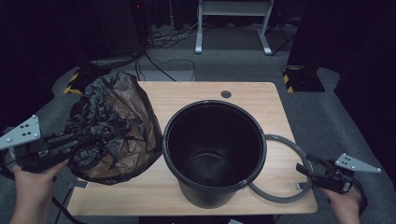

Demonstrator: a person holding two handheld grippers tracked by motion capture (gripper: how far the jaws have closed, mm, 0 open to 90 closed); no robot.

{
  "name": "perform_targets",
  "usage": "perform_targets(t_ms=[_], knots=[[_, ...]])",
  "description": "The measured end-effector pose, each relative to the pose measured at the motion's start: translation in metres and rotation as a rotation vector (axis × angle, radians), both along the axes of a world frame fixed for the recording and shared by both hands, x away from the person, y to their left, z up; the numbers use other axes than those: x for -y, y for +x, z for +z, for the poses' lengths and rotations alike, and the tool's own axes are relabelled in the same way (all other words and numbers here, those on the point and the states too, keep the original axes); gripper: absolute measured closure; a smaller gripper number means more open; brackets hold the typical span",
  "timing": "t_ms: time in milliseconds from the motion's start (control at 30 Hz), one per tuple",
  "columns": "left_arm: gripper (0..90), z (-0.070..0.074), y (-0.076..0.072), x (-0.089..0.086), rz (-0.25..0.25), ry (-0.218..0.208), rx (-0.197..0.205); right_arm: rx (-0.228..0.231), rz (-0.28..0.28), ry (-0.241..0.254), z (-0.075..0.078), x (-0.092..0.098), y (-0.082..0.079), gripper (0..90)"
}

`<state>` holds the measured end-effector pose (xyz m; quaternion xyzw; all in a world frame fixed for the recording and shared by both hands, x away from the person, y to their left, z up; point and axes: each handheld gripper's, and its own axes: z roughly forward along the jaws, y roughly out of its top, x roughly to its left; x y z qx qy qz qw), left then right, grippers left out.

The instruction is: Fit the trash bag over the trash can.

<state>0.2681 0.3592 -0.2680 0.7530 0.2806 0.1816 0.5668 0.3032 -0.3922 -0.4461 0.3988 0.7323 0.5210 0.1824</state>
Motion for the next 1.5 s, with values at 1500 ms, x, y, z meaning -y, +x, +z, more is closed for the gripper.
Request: perform_targets(t_ms=[1500], knots=[[86.4, 0.049, 0.018, 0.108, -0.387, 0.001, 0.032, 0.018, -0.007, -0.001, 0.010, 0.005, -0.012, 31.1]])
